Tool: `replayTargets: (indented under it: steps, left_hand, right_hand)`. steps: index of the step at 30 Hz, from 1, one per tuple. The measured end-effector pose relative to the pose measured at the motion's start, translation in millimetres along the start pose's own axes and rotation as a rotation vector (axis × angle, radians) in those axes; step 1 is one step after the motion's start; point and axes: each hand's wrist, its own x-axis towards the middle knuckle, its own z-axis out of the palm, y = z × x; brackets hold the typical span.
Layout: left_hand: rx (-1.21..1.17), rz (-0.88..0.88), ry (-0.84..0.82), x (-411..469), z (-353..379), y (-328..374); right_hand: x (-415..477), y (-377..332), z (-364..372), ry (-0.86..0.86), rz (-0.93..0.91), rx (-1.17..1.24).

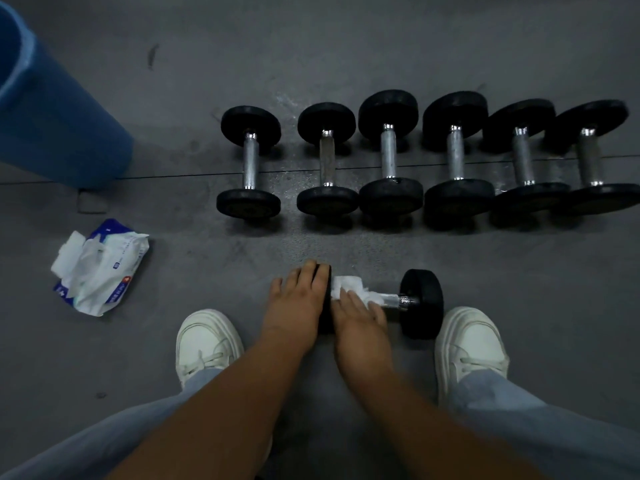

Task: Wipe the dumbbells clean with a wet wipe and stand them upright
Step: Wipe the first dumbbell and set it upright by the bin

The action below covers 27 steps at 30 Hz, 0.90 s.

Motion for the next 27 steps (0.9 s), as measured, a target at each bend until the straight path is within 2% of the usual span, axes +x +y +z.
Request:
replayTargets:
  steps: [3,4,6,10,14,15,17,19,21,22,24,27]
  left_hand:
    - [0.014,-0.002,-0.001,3,-2,-1]
    - [0.012,-0.001,-0.009,4,-3,-2]
    - [0.007,0.005,-0.005,3,-2,-3]
    - [-0.012,0.0,0.003,1,0,-2]
    - [0.016,-0.003,-0.013,6,-3,-3]
    - [0.016,-0.001,-0.015,7,-4,-3]
    - [-0.001,0.004,-0.035,6,-5,-2]
    - [-0.017,0.007,-0.044,7,-8,-2]
    - [-0.025,0.007,-0.058,9,-11,-2]
    - [-0.023,0.01,-0.059,9,-10,-2]
    - [-0.009,0.014,-0.06,8,-7,-2]
    - [0.01,0.011,-0.061,10,-6,-4]
  right_hand:
    - [30,10,-21,-0.058,-0.055,0.01]
    - [42,12,-27,-0.119,-0.027,0.046]
    - [41,9,-27,-0.135,0.021,0.117]
    - [11,4,-24,-0.005,0.167,0.428]
    - [33,10,-40,0.3,0.507,0.723]
    - [38,11,-41,0.302,0.522,0.736]
    - [36,4,-38,0.102,0.505,0.737]
    - [20,-2,-19,-0.128,0.321,0.602]
    - [7,-3,-3,-0.093,0.139,0.371]
    - [8,-1,1,-0.045,0.11,0.382]
    - [22,4,-4,-0.053,0.091,0.353]
    - [39,3,-12,-0.159,0.1,0.267]
